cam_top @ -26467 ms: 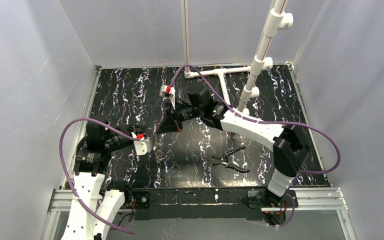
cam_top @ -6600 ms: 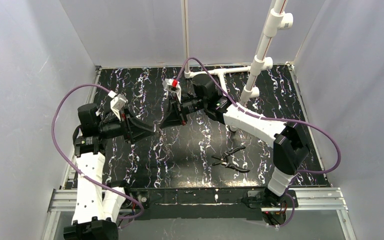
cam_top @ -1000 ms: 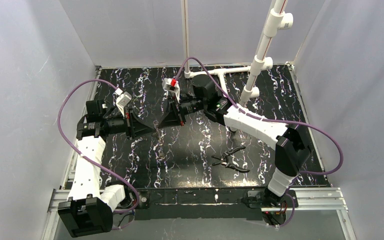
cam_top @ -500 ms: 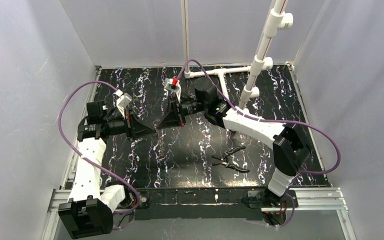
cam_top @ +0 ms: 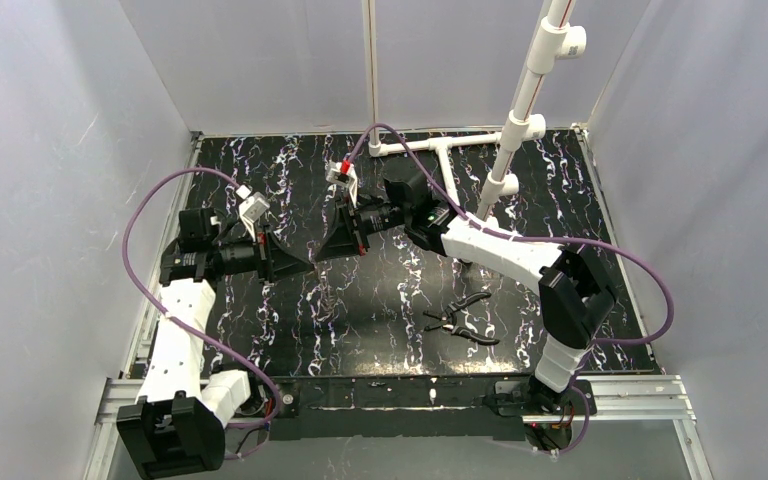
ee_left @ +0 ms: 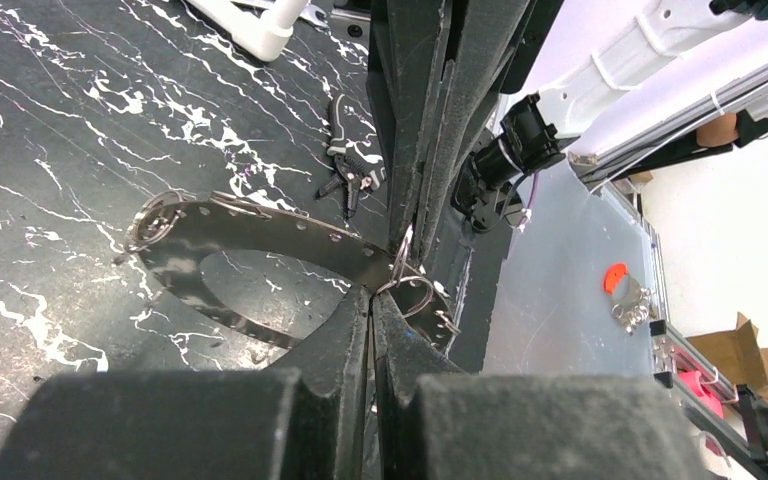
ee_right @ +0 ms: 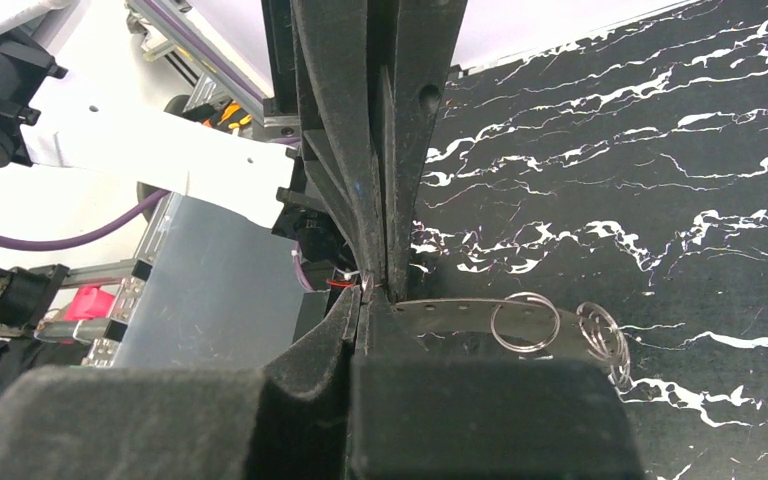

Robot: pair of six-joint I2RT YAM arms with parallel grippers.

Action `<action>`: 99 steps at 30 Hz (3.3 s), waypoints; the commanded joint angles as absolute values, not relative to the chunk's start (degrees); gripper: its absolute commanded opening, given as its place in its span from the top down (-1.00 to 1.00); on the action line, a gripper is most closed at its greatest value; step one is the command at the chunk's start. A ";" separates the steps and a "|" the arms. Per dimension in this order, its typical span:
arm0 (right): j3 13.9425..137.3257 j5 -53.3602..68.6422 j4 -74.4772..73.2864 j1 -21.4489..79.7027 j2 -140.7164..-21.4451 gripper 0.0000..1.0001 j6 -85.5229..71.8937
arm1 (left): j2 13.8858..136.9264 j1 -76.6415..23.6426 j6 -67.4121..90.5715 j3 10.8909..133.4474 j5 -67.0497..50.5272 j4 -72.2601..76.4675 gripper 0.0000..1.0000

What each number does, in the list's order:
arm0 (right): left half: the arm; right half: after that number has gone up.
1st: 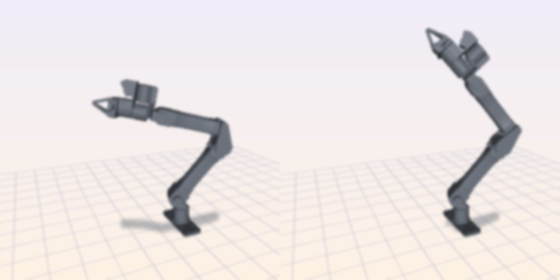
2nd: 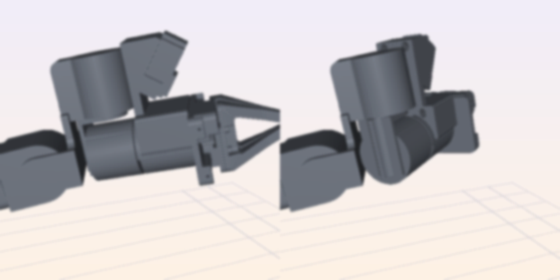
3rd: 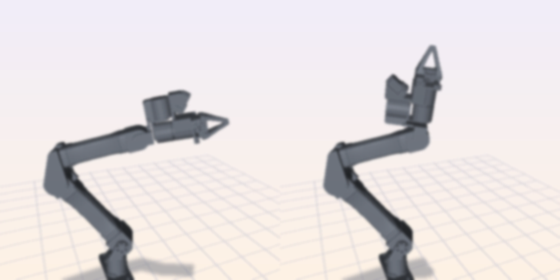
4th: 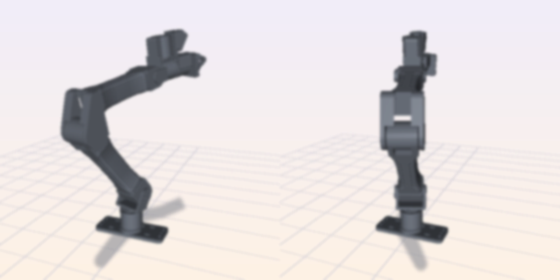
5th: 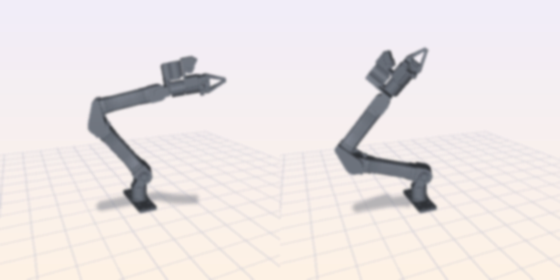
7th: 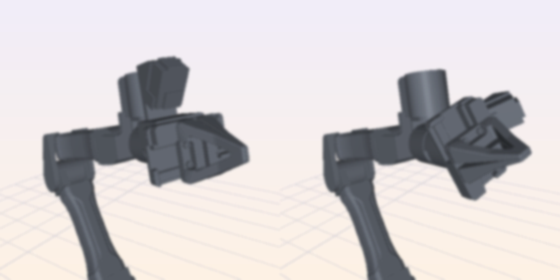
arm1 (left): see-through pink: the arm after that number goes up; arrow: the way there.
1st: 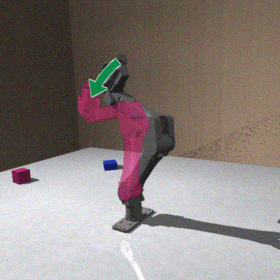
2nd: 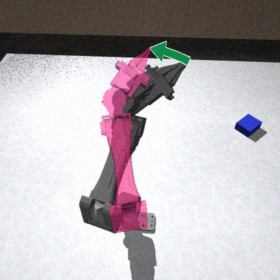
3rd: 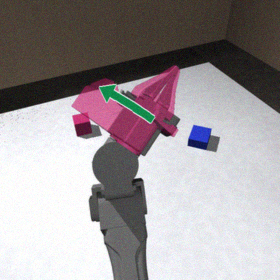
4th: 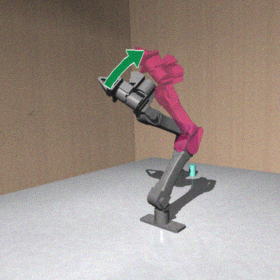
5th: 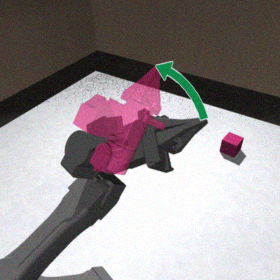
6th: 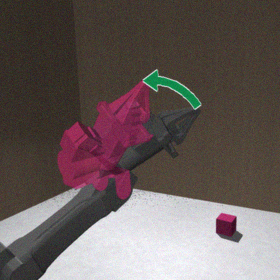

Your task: Remove the keys from the keyring

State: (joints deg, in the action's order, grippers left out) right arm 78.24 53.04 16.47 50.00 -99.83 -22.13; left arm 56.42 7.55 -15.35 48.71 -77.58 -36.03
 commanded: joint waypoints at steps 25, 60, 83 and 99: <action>77.48 50.63 24.29 47.22 -95.36 0.97 -20.78 | 55.46 4.23 -4.58 47.57 -77.48 -28.93 0.27; 65.05 38.60 60.08 43.92 -96.44 0.97 -52.35 | 52.91 7.86 50.99 43.64 -69.89 18.59 0.07; 63.76 38.79 74.32 45.28 -98.78 0.97 -58.28 | 55.48 1.25 63.98 40.51 -66.56 36.46 0.64; 64.23 38.42 75.12 45.53 -99.57 0.97 -58.69 | 55.48 0.85 68.94 38.21 -66.09 44.53 0.71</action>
State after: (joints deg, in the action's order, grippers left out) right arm 62.67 39.16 69.67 45.15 -99.31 -58.33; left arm 56.47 0.99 67.94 38.81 -66.39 40.77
